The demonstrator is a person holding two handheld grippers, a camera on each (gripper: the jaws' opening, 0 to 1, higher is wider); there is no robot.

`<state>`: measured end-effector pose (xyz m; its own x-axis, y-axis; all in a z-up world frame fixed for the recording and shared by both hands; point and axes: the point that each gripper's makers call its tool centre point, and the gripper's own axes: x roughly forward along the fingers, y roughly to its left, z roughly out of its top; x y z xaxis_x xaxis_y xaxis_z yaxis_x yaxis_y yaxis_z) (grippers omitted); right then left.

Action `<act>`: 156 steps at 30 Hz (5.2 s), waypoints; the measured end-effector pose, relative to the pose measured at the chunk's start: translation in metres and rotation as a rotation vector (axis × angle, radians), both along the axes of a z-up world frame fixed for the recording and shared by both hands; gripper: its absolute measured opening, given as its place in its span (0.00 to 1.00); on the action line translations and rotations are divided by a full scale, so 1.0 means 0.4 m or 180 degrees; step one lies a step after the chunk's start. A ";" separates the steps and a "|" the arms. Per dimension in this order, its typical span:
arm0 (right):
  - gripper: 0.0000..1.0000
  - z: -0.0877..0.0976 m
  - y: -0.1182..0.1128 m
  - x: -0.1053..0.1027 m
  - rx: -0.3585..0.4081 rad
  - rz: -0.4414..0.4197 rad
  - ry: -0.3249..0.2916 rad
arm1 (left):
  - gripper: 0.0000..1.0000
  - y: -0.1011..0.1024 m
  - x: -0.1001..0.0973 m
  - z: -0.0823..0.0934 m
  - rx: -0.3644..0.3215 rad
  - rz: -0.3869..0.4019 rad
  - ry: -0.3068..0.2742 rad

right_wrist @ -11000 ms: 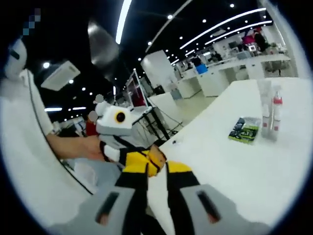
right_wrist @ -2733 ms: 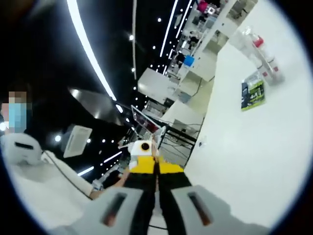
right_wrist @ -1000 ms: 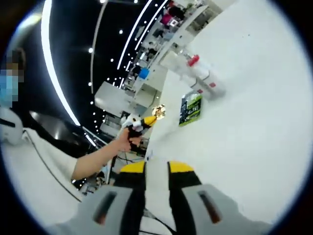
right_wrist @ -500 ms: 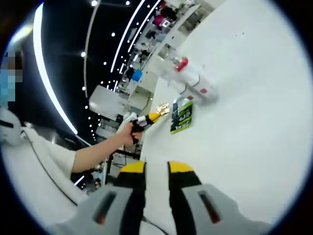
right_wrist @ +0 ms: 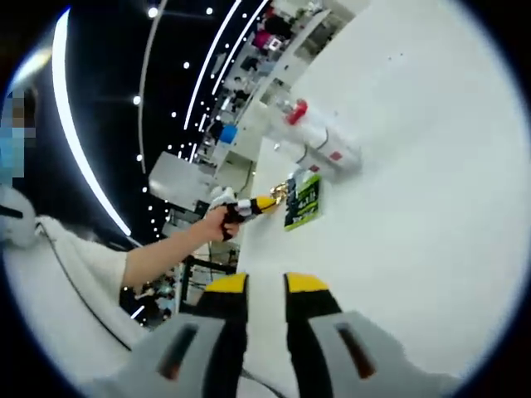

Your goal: Arrange the skincare products in the storage area until every visible bottle or jar stands upright without overlapping.

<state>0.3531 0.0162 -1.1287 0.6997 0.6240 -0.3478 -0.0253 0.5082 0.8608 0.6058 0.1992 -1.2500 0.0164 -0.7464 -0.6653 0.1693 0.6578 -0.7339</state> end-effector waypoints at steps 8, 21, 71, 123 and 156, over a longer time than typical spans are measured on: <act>0.15 0.010 -0.005 -0.017 -0.0006 -0.0056 -0.0028 | 0.03 0.011 0.007 -0.011 0.0095 -0.0018 0.0069; 0.15 0.028 -0.016 -0.033 0.0003 -0.0212 -0.0111 | 0.08 0.024 0.015 -0.006 0.0251 -0.0022 0.0052; 0.15 0.086 0.120 -0.212 -0.0020 0.0259 -0.0404 | 0.45 0.539 -0.427 -0.036 0.1996 -0.2812 -0.1763; 0.17 0.231 0.449 -0.280 -0.0943 0.2270 -0.1704 | 0.03 0.010 -0.933 0.451 -0.0712 -0.0960 -0.2148; 0.05 0.209 0.408 -0.440 -0.1016 0.3338 -0.1779 | 0.02 -0.046 -1.088 0.437 -0.0790 -0.2272 -0.2345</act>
